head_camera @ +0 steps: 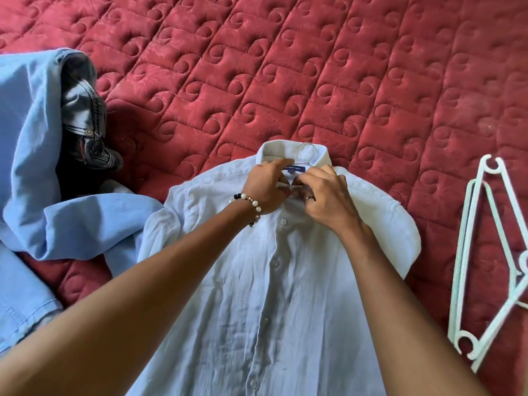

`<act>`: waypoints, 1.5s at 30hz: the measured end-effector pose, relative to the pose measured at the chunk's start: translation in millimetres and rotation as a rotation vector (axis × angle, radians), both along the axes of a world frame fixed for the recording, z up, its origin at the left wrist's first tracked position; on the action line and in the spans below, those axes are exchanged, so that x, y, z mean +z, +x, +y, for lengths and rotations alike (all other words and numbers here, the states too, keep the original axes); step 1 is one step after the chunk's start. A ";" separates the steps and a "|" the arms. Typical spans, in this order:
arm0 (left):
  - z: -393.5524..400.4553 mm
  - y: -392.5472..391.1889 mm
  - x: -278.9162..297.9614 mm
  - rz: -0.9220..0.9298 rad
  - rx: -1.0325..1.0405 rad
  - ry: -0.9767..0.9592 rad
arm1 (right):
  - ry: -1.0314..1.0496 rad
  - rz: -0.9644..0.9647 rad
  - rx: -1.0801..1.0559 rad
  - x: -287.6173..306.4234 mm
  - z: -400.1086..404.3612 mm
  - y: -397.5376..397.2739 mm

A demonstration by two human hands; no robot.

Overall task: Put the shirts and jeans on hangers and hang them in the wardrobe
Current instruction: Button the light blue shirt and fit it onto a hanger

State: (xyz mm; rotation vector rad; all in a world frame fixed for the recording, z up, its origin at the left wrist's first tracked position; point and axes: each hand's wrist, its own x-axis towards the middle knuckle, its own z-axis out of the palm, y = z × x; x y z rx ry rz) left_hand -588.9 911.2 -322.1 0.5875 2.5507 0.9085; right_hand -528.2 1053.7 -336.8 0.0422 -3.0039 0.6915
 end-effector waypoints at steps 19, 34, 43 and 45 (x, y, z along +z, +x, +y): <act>-10.6 1.6 -3.3 -0.044 -0.080 0.105 | -0.174 -0.403 -0.005 7.7 9.6 -9.0; -6.2 8.3 -4.9 0.177 -0.076 0.011 | 0.264 0.055 -0.048 -3.8 -7.9 7.4; -9.4 17.6 -8.8 0.216 -0.086 -0.048 | 0.237 0.057 -0.001 -6.2 -8.5 14.9; -9.0 18.6 -7.9 0.181 -0.071 -0.006 | 0.259 0.057 0.044 -7.3 -6.4 15.1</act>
